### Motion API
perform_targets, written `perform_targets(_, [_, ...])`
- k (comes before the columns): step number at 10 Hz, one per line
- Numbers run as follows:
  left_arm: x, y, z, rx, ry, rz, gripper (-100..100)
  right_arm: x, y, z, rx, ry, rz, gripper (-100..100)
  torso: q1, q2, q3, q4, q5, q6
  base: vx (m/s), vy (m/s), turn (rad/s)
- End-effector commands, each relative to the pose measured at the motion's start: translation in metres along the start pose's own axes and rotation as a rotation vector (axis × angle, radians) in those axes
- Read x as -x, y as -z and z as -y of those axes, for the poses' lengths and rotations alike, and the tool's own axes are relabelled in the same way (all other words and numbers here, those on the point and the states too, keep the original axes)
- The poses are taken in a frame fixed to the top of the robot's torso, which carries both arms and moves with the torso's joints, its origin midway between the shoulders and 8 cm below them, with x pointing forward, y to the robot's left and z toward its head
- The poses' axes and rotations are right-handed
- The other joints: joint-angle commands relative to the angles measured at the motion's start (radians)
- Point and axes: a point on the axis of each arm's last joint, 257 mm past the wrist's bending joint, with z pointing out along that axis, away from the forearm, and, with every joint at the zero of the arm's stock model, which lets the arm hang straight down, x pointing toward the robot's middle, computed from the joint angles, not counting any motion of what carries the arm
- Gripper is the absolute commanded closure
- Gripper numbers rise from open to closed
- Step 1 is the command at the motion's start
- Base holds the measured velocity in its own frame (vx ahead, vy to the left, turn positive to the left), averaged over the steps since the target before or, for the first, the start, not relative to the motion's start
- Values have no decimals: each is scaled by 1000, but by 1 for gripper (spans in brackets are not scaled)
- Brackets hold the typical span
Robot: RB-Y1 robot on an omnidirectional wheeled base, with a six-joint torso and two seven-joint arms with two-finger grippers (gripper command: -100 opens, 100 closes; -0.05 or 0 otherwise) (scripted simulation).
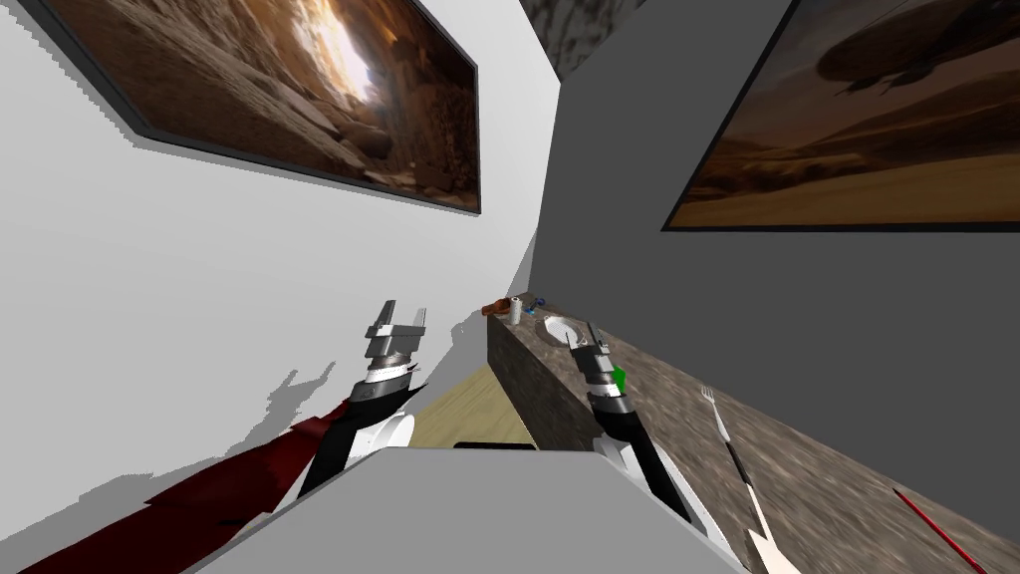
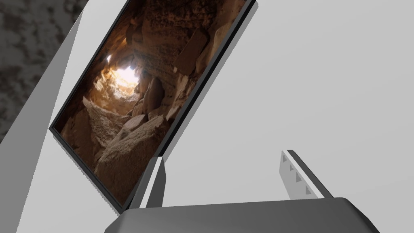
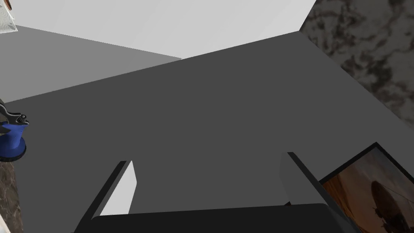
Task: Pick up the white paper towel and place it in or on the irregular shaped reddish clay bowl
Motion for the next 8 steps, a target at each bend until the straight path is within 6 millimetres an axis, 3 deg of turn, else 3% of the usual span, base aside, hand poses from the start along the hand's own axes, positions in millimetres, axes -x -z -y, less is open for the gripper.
perform_targets(1, [0, 0, 0, 0, 0, 0, 0, 6, 3, 10, -28, -61, 13, -100, 0, 0, 0, 0, 0, 0, -71, -31, 123])
perform_targets(8, [0, 0, 0, 0, 0, 0, 0, 24, 14, 37, -93, -295, 57, -100, 0, 0, 0, 0, 0, 0, -55, -37, 89])
